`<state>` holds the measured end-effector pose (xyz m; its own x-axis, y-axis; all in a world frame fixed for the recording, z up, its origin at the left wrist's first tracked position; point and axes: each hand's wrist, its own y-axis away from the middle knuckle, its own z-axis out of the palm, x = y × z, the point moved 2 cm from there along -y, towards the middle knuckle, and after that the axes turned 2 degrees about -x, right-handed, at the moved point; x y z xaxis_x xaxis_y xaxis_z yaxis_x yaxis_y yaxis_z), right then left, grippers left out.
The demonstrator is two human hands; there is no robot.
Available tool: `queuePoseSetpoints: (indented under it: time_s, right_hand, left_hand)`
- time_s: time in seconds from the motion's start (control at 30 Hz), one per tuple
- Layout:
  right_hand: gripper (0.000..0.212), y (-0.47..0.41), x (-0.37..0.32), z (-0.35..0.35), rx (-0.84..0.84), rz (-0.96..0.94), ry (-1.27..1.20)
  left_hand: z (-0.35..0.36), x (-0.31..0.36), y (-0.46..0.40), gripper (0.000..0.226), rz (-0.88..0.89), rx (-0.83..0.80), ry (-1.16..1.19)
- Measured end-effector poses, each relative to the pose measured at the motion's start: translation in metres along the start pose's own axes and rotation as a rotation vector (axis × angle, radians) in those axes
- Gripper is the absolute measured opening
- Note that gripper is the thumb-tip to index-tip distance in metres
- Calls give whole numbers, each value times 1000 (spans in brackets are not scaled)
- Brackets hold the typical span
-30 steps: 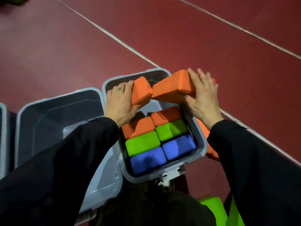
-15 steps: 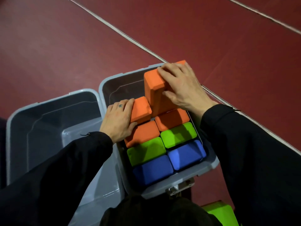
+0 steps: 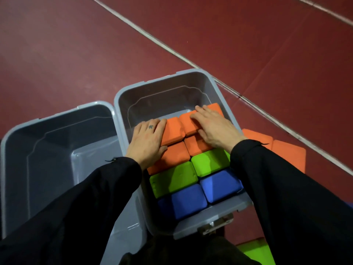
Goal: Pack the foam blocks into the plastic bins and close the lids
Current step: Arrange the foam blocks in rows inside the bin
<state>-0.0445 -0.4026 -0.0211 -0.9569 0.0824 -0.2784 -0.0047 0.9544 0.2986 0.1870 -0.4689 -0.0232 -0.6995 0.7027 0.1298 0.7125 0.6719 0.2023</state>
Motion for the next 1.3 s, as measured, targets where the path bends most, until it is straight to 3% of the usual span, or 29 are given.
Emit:
queuePoseSetpoints:
  time_s: [0.17, 0.33, 0.53, 0.77, 0.9, 1.0, 1.1, 1.2, 1.3]
  right_hand:
    - [68, -9, 3, 35, -59, 91, -111]
    - [80, -9, -7, 75, -26, 119, -45]
    - [79, 4, -21, 59, -108, 146, -72]
    - [43, 115, -18, 21, 248, 192, -272]
    - [43, 196, 12, 16, 419, 404, -413]
    - [42, 256, 41, 26, 542, 647, -535]
    - [46, 310, 68, 47, 552, 873, -601]
    - [49, 355, 85, 72, 516, 981, -660]
    - [50, 387, 99, 95, 492, 1067, -746]
  left_hand:
    - [37, 2, -4, 88, -56, 6, -20]
    - [70, -4, -8, 108, -157, -50, -49]
    - [66, 4, 0, 108, -210, -95, -67]
    - [34, 81, 15, 83, 39, -30, 124]
    - [7, 169, 19, 73, 293, -38, 284]
    - [-4, 235, 33, 60, 384, -99, 358]
    - [3, 288, 45, 57, 404, -196, 402]
    - [20, 323, 54, 57, 391, -335, 352]
    - [39, 352, 57, 40, 305, -421, 312]
